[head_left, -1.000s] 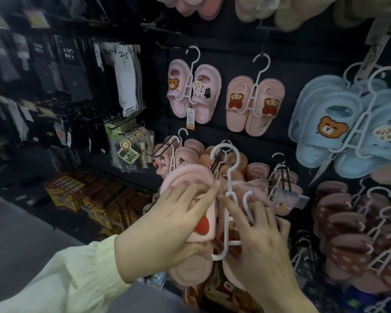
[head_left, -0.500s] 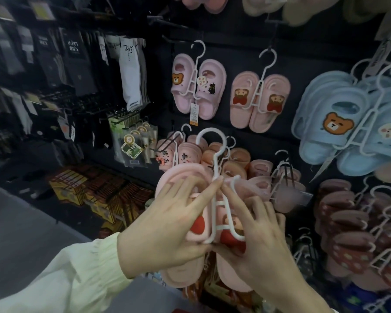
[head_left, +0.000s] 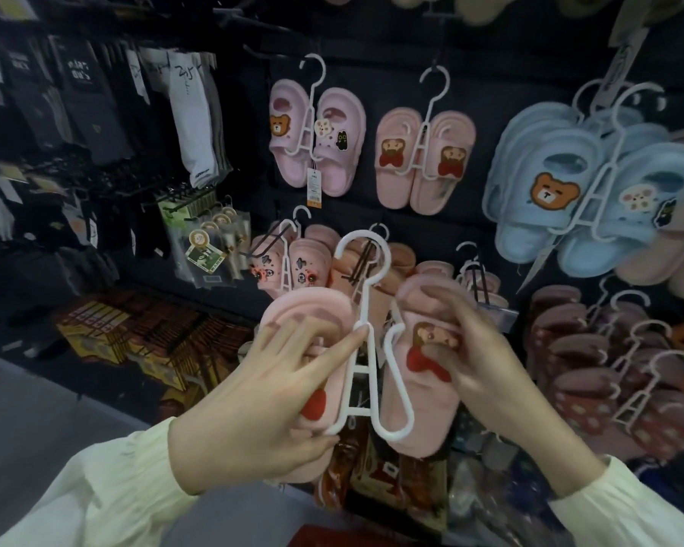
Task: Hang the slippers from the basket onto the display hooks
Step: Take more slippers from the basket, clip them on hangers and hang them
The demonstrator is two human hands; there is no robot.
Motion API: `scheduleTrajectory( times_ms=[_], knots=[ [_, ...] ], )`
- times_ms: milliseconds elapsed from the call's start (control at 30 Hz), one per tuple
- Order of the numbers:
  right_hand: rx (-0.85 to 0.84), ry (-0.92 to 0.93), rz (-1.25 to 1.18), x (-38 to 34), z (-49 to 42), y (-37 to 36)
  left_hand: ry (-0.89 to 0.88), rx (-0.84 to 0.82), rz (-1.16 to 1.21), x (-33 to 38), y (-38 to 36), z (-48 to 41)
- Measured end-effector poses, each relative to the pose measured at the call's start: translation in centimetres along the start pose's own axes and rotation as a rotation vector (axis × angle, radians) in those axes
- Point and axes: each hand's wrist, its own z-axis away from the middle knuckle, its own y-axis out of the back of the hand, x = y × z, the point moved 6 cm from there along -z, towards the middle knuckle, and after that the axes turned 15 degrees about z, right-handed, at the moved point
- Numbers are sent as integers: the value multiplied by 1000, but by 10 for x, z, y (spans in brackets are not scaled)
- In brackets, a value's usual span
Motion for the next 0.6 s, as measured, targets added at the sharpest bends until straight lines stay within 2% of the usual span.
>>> scheduleTrajectory(
  times_ms=[200, 600],
  knots=[
    [151, -62, -171, -11, -14, 28, -83, -21, -104, 12, -10, -3],
    [195, -71, -34, -33, -20, 66, -85, 74, -146, 2, -8, -6]
  ],
)
